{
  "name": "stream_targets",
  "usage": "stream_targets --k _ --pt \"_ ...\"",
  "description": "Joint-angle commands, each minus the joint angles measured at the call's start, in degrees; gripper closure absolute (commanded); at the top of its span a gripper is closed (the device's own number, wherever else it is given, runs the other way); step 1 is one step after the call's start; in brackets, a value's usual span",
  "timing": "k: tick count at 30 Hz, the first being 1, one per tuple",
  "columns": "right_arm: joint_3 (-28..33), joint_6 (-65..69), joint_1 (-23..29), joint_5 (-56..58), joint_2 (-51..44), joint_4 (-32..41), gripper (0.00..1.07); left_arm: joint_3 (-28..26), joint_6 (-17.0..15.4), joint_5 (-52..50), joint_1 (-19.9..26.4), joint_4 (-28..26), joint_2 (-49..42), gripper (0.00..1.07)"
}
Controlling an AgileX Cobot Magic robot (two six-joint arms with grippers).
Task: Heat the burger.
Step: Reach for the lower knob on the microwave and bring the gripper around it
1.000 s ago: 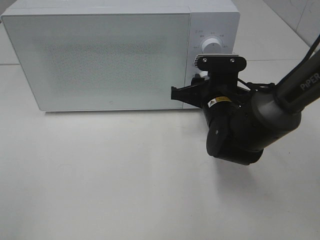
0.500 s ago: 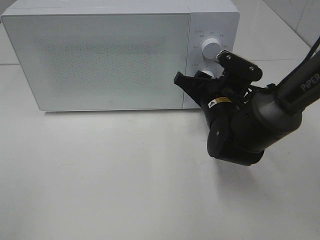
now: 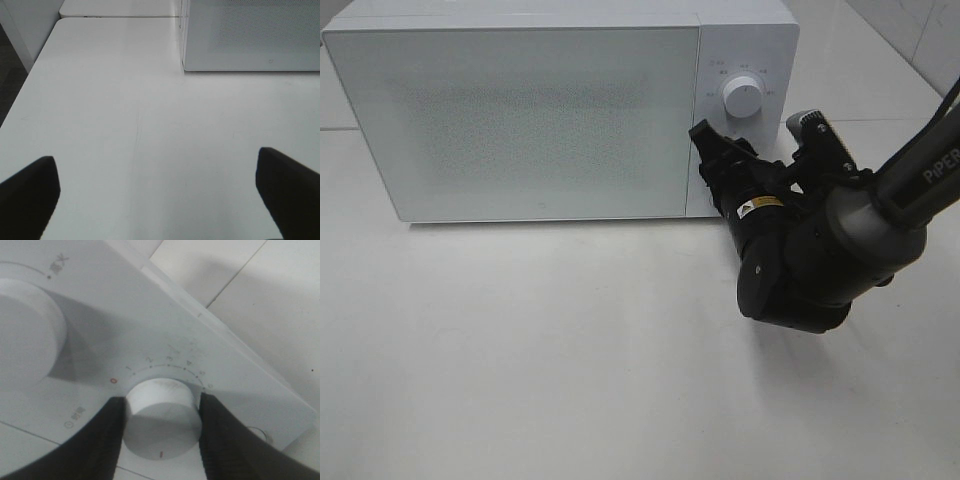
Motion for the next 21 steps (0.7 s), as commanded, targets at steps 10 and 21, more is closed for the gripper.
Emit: stream_targets --k 10,21 --pt "-1.32 18.33 0.29 -9.05 -0.92 -6.82 1.04 0.17 -0.11 -0.86 0.29 0.11 -1.03 0.06" --pt "-1.32 36.78 0.29 -9.05 -0.92 -7.62 1.04 0.17 -0.11 -0.86 0.29 0.11 -1.03 0.06"
